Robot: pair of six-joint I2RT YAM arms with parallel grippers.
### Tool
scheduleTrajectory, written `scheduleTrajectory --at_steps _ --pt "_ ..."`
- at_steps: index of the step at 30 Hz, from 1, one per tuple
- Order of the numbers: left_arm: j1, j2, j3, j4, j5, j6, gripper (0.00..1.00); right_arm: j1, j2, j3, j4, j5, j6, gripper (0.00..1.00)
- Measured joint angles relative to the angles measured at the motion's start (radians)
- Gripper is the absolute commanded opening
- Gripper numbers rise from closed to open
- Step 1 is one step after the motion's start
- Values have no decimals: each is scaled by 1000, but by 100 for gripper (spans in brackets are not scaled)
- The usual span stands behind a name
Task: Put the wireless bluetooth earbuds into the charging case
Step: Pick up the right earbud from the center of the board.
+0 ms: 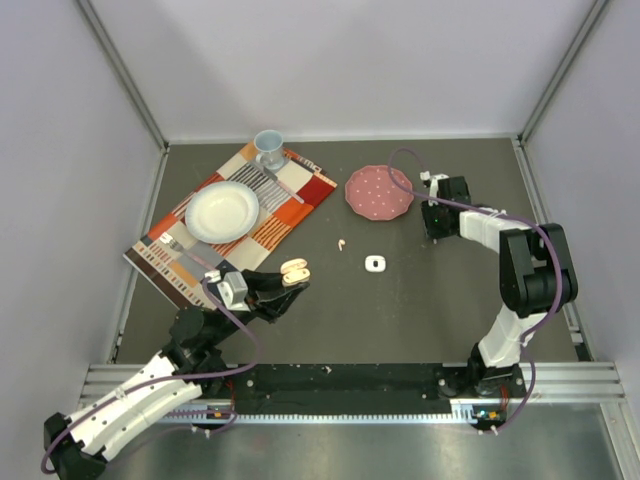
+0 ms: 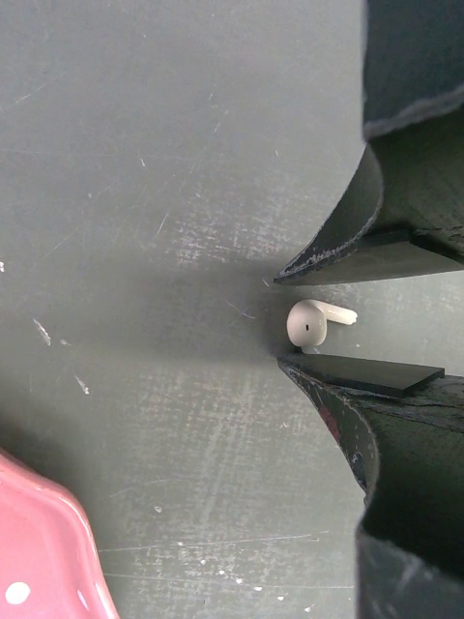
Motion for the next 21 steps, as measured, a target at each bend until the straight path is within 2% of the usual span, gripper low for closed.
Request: scheduleTrajectory --at_steps 12,13,14,18,21 --pt "0 2 0 0 2 0 0 -2 0 0 -3 -8 0 27" --pt "0 2 0 0 2 0 0 -2 0 0 -3 -8 0 21" --pt "0 2 0 0 2 0 0 -2 0 0 -3 -8 0 20" --pt "0 1 2 -7 1 0 0 -3 -1 1 -7 -7 2 22" --pt "0 -5 2 -9 1 0 0 -5 -3 1 -11 -8 2 29"
